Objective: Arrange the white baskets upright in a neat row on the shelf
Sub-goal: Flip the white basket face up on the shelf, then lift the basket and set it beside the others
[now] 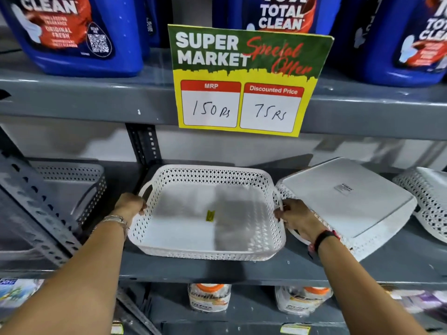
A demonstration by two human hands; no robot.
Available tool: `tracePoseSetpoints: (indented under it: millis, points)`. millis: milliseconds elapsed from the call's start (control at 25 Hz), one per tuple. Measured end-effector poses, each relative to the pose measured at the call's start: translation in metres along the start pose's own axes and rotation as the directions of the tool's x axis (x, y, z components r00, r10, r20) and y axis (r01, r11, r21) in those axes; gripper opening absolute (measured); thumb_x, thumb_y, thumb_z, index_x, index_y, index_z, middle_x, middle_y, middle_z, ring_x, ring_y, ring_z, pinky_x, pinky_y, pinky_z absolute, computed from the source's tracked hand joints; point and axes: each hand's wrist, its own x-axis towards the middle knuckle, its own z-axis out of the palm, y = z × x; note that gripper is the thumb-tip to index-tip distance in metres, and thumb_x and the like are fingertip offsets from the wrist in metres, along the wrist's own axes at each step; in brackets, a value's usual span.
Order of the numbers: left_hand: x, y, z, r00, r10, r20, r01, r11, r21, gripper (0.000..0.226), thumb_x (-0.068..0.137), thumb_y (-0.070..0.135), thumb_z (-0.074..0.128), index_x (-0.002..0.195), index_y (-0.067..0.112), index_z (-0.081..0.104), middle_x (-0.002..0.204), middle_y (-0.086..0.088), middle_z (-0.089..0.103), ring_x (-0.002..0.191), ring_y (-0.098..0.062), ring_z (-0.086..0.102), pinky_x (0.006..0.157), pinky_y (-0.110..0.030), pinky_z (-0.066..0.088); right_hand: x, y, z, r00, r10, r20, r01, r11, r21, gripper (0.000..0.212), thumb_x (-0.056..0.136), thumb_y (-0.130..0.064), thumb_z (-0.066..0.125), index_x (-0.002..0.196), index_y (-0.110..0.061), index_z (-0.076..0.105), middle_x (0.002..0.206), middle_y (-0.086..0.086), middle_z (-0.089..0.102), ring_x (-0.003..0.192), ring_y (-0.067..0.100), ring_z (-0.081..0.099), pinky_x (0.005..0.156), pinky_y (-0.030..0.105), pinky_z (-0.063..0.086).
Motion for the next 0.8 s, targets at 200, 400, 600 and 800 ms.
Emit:
tracePoseSetpoints:
  millis: [200,400,600,800]
  points:
    - [-0.01,0.004,0.001,0.998,-0.013,-0.056,0.026,0.967,0.253,0.038,0.091,0.012,0.039,0.11,-0.012,0.061,0.089,-0.023,0.069,0.063,-0.025,0.058,0.054,-0.032,0.046,-0.006,0.0,-0.002,0.998,0.038,0.05,-0.038,0.999,-0.002,0.025,0.084,0.011,0.051,0.077,-0.012,0.053,0.079,0.006,0.057,0.085,0.024,0.057,0.073,0.033,0.053]
    - [-0.013,0.012,0.009,0.992,0.068,-0.104,0.0,0.839,0.544,0.051,0.09,0.03,0.045,0.126,-0.006,0.05,0.123,-0.027,0.058,0.103,-0.038,0.06,0.073,-0.039,0.052,-0.009,-0.007,-0.012,0.992,0.065,0.105,-0.042,0.977,-0.208,0.035,0.084,-0.003,0.058,0.118,0.003,0.051,0.108,0.016,0.062,0.1,0.028,0.059,0.092,0.036,0.05]
    - [-0.025,0.064,0.038,0.936,0.326,-0.131,-0.127,0.661,0.74,0.051,0.081,0.017,0.05,0.13,0.001,0.046,0.134,-0.025,0.046,0.123,-0.042,0.044,0.102,-0.049,0.043,0.015,-0.025,-0.082,0.937,-0.256,-0.238,0.161,0.921,-0.356,0.037,0.086,-0.021,0.058,0.117,0.001,0.058,0.12,0.023,0.063,0.103,0.026,0.061,0.101,0.039,0.045]
    - [-0.093,0.142,0.153,0.885,0.408,0.225,-0.458,0.853,0.25,0.03,0.094,0.012,0.042,0.1,-0.01,0.061,0.089,-0.02,0.076,0.085,-0.028,0.073,0.069,-0.026,0.054,0.049,0.017,-0.2,0.839,-0.3,-0.454,0.046,0.871,-0.49,0.035,0.093,-0.016,0.043,0.095,0.012,0.063,0.111,0.032,0.063,0.108,0.041,0.057,0.088,0.036,0.043]
